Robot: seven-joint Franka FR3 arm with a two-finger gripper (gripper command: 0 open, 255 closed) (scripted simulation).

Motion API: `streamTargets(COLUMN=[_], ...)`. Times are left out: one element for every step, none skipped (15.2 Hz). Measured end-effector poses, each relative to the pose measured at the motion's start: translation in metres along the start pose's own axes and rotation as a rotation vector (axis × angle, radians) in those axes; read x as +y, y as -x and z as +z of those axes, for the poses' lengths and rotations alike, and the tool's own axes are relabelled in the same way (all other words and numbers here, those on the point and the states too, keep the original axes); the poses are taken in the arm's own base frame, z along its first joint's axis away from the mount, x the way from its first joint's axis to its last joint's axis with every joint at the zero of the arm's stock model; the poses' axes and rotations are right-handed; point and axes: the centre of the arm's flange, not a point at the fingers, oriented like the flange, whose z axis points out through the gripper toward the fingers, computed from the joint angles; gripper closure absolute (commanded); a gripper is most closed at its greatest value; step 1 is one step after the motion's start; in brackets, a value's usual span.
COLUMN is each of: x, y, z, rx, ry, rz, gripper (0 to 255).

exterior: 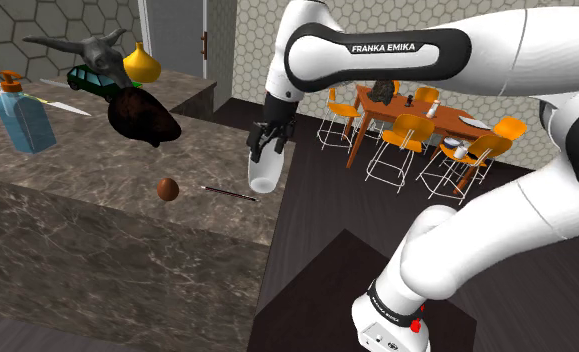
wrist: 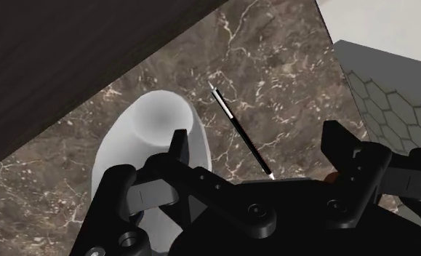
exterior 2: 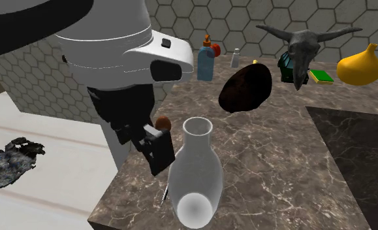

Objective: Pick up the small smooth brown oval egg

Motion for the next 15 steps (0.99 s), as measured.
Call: streamTargets(x=[-0.007,-0.012,-0.021,-0.03,-0.036,-0.044,-0.049,-0.056,-0.065,-0.073,-0.079,-0.088,-0.096,-0.103,-0.111], y=[-0.01,-0.022,-0.032,-0.044,-0.052,-0.059,-0.066,-0.076,-0.086,-0.097,-0.106,-0.112,-0.124,-0.13,-0.139], z=[0.007,0.011,0.017,0.024,0.031,0.036,0.041,0.046,0.051,0.058,0.066,0.07,0.079,0.085,0.091], rx=[-0.001,-0.001,-0.002,-0.002,-0.004,-0.005,-0.005,-0.005,-0.006,-0.007,-0.008,-0.009,-0.008,-0.01,-0.011], ry=[0.0,-0.001,-0.001,-0.001,-0.002,-0.002,-0.002,-0.003,-0.003,-0.003,-0.004,-0.004,-0.004,-0.004,-0.005], rz=[-0.003,-0.007,-0.01,-0.014,-0.017,-0.02,-0.024,-0.027,-0.03,-0.034,-0.037,-0.041,-0.044,-0.047,-0.051], gripper=[0,0,0,0,0,0,0,0,0,0,0,0,0,0,0])
